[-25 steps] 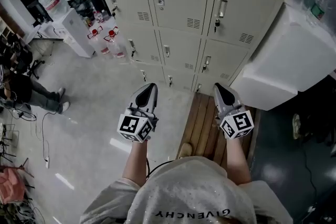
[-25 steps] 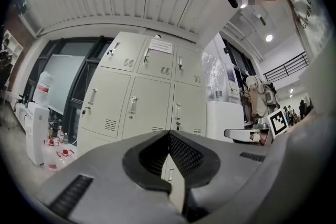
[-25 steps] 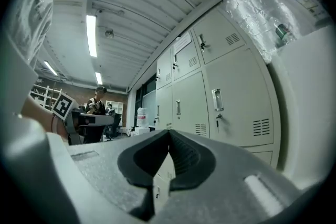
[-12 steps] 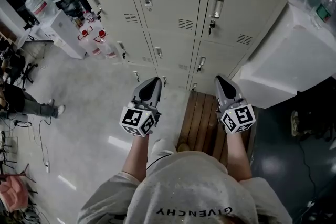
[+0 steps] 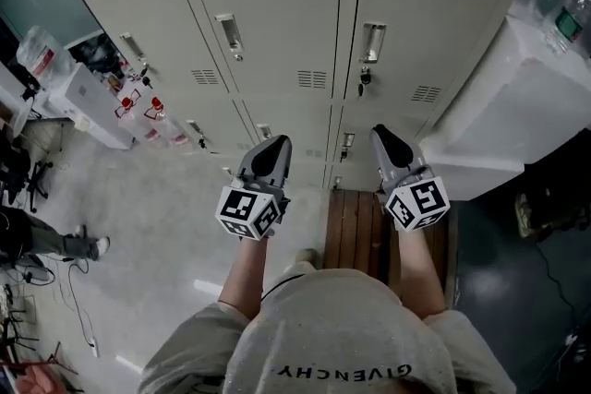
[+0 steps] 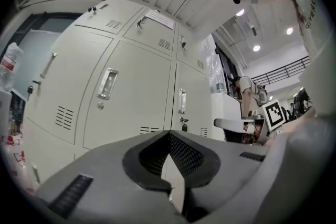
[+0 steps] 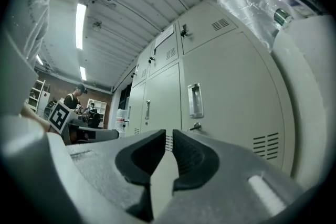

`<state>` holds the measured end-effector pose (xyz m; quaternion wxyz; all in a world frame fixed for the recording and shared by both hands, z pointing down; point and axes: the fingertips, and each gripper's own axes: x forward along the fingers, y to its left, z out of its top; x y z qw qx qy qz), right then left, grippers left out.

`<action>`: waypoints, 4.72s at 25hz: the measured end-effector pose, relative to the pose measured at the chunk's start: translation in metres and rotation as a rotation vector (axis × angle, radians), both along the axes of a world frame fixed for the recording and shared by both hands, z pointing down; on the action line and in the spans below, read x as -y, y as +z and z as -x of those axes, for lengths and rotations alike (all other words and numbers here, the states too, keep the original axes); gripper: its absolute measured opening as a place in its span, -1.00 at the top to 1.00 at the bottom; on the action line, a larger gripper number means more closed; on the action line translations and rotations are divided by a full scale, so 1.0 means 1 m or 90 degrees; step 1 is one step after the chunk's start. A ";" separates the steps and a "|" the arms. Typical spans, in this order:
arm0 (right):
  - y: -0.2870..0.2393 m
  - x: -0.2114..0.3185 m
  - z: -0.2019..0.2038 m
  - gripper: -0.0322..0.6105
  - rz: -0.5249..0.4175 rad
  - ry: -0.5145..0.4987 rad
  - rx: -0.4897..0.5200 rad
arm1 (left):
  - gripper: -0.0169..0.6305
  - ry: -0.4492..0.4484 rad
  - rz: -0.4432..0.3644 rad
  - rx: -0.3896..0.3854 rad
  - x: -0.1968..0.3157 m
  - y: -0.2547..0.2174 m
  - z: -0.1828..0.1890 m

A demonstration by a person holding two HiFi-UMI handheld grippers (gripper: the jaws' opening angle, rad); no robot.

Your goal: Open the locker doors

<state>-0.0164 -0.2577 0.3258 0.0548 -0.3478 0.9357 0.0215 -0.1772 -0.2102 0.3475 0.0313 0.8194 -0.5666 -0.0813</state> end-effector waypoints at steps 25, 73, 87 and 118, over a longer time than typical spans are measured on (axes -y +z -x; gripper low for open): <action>-0.066 0.136 0.068 0.45 -0.036 0.131 -0.042 | 0.95 0.148 -0.013 0.004 0.123 -0.007 0.015; -0.069 -0.055 -0.135 0.62 0.006 0.178 -0.080 | 0.95 0.081 0.057 -0.030 -0.087 -0.023 -0.111; -0.069 -0.062 -0.219 0.70 0.011 0.292 -0.069 | 0.95 0.098 0.062 -0.026 -0.093 -0.021 -0.125; -0.039 -0.051 -0.194 0.83 -0.015 0.322 -0.083 | 0.95 0.082 0.107 -0.019 -0.045 0.018 -0.106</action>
